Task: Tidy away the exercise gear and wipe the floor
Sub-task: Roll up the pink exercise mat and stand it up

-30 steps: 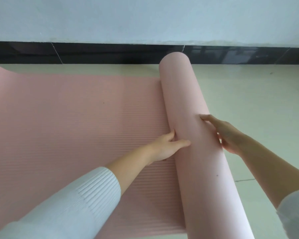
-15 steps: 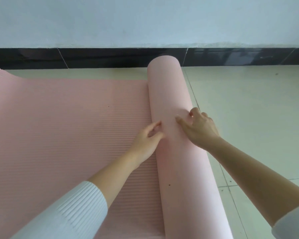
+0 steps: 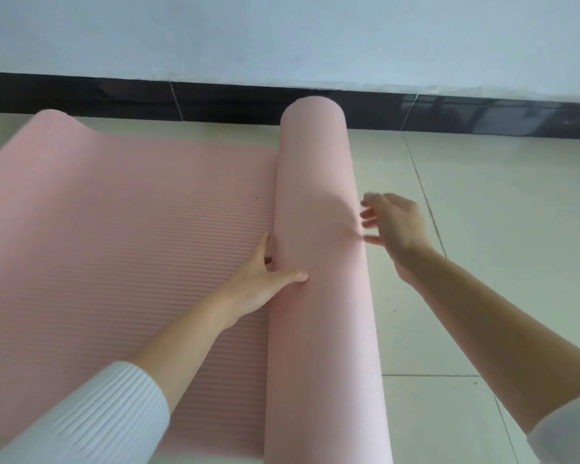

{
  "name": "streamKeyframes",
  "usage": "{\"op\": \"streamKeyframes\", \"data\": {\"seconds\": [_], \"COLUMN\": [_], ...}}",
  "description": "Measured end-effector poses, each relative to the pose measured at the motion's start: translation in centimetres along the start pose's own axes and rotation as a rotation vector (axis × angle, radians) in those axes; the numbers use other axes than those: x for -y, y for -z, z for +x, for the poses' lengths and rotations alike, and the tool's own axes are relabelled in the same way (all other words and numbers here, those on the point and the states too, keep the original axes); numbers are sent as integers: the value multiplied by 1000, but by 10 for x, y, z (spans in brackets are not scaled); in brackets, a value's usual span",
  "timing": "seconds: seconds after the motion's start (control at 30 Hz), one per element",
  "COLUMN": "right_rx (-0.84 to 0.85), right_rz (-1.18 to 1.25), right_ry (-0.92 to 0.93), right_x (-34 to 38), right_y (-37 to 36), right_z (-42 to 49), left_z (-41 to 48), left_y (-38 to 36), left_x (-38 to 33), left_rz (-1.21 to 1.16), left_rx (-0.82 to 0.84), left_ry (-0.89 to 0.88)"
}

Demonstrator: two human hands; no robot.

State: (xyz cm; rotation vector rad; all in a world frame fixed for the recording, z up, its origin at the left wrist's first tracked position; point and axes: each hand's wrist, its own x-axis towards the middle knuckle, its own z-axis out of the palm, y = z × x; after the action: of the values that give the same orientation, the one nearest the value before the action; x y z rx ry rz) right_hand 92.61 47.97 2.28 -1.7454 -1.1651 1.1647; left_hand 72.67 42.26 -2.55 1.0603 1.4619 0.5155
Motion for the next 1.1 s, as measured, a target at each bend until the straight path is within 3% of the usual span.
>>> {"op": "streamKeyframes", "data": {"seconds": [0.07,0.13,0.23,0.33,0.43,0.53,0.63,0.7,0.83,0.93,1.0,1.07,1.1], "right_rx": [-16,23,155,331,449,333,92,99,273,420,532,498,410], "right_rz": [-309,-414,-369,-219,-18,162,-245,-369,-286,-113,54,183,138], "right_ry": [24,96,140,100,57,0,94,183,189,102,58,26,44], "right_x": [-4,-1,14,27,40,47,41,38,56,73,78,80,79], "right_y": [-12,-27,-50,-74,-94,-111,-126,-136,-167,-190,-204,-220,-228], "right_z": [-4,-12,-18,-18,-21,-20,-18,-24,-41,-44,-45,-47,-48], "left_z": [-4,-8,-13,-23,-24,-28,-37,-42,-49,-55,-57,-61,-65], "left_y": [11,26,53,67,74,91,115,131,155,163,172,189,198], "left_x": [1,1,3,4,10,18,26,34,42,41,45,50,52], "left_rz": [21,39,51,72,124,81,75,111,100,90,148,130,117], "left_rx": [-19,-63,-140,-42,-92,-165,-226,-269,-390,-293,-321,-376,-405], "left_ry": [-40,-101,-137,-89,-74,-77,-97,-133,-167,-99,-38,-45,-56]}}
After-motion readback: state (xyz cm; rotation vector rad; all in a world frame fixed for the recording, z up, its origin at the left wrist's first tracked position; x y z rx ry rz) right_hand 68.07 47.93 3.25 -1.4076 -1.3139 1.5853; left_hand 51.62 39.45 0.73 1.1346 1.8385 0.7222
